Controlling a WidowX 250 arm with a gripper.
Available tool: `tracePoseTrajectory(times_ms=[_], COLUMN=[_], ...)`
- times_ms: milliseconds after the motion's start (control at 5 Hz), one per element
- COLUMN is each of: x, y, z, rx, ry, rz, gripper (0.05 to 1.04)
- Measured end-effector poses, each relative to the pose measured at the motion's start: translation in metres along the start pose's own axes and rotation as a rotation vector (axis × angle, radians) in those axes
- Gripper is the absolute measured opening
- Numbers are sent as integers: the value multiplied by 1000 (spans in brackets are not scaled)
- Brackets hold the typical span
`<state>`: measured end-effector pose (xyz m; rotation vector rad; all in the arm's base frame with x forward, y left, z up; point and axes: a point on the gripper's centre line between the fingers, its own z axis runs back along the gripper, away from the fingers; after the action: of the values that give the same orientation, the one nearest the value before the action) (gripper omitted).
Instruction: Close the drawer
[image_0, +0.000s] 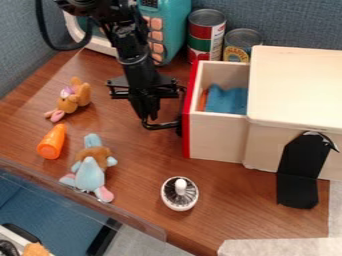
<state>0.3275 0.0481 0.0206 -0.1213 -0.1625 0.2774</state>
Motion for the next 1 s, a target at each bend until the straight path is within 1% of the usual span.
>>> tracePoseTrajectory(times_ms=[200,400,600,1000], x=[6,8,11,9], y=[-24,-47,-61,-67], z=[4,-5,-6,-5], rx=[-24,-39,-50,-61], ry=[-5,38,60,73], rz=[-59,-105,-125,-121], gripper=[129,129,129,129])
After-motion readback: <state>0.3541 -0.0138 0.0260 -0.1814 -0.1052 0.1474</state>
